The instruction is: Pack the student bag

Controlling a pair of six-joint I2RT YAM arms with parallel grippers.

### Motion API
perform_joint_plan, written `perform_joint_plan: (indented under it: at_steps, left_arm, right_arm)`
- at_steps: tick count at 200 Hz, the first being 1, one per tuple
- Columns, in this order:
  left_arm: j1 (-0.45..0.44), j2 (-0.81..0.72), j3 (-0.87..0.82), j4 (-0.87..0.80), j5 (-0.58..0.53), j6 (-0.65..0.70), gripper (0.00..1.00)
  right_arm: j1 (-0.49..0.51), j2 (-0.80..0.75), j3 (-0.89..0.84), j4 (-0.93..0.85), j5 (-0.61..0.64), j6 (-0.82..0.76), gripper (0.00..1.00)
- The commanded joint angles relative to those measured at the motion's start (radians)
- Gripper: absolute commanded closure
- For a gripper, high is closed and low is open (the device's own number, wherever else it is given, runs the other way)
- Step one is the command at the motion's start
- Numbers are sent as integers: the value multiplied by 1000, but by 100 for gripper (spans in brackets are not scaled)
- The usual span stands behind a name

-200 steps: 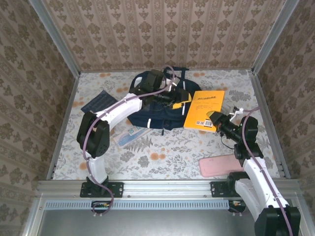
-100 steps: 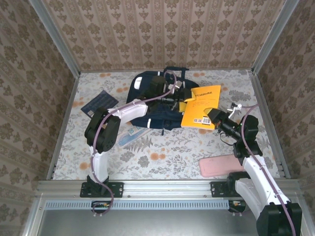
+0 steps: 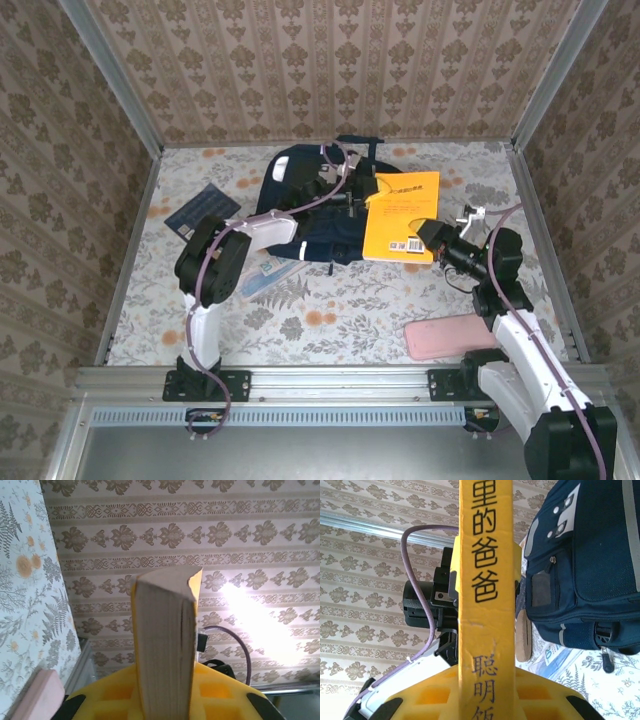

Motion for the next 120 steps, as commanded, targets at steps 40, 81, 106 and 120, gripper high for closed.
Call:
perform_joint_plan:
  at_steps: [40, 81, 106, 120]
  left_arm:
    - [27, -72, -44, 135, -105, -57, 100]
    - [52, -137, -106, 143, -305, -57, 100]
    - [45, -174, -138, 141, -442, -44, 100]
    - [36, -190, -151, 133, -493, -39, 100]
  right_arm:
    - [5, 9, 88, -12, 44, -53, 37]
    - [20, 10, 62, 131, 73, 73, 16]
    - [65, 15, 3, 275, 175, 179, 12]
    - [108, 13, -3, 296, 242, 183, 12]
